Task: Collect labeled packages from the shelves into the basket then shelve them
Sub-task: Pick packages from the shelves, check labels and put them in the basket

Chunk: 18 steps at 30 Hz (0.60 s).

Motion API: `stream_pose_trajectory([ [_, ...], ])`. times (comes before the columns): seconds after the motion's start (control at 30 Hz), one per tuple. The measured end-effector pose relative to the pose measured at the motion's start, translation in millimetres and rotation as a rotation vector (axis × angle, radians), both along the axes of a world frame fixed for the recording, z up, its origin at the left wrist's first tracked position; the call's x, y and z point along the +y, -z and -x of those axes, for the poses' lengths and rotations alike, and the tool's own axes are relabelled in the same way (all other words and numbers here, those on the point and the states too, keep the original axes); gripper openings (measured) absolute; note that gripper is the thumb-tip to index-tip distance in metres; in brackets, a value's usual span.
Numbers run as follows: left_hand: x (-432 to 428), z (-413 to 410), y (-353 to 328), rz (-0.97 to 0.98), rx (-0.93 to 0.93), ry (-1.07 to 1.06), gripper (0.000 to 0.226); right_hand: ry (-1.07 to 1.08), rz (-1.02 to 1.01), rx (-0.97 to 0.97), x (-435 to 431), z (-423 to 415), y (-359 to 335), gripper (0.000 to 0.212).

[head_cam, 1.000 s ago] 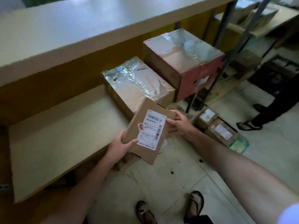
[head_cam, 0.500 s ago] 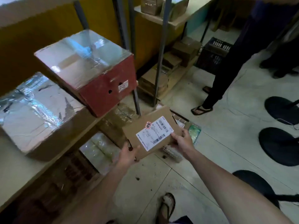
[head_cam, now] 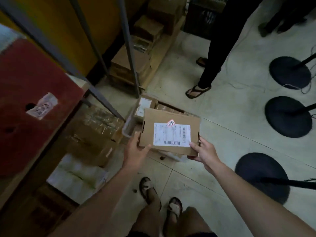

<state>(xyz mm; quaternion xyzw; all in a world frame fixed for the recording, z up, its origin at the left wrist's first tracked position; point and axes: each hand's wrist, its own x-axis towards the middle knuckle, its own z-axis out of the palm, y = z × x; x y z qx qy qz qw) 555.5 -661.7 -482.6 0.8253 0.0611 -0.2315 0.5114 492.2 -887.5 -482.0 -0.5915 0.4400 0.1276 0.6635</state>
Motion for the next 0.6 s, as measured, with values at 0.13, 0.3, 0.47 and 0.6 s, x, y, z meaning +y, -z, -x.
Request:
stream_pose_trajectory([
  [0.13, -19.5, -48.5, 69.3, -0.084, -0.031, 0.12, 0.057, 0.105, 0.017, 0.087, -19.4, -21.0, 64.5, 0.044],
  [0.3, -50.3, -103.1, 153.6, -0.175, -0.011, 0.1, 0.042, 0.159, -0.038, 0.142, -48.3, -59.5, 153.5, 0.054],
  [0.47, -75.2, -131.9, 231.7, -0.177, 0.012, 0.139, 0.042, 0.211, 0.004, 0.162, -79.5, -104.1, 244.1, 0.053],
  [0.6, -83.7, -144.2, 279.4, -0.305, 0.01, 0.212, 0.047, 0.216, 0.065, 0.162, -89.2, -134.9, 297.6, 0.053],
])
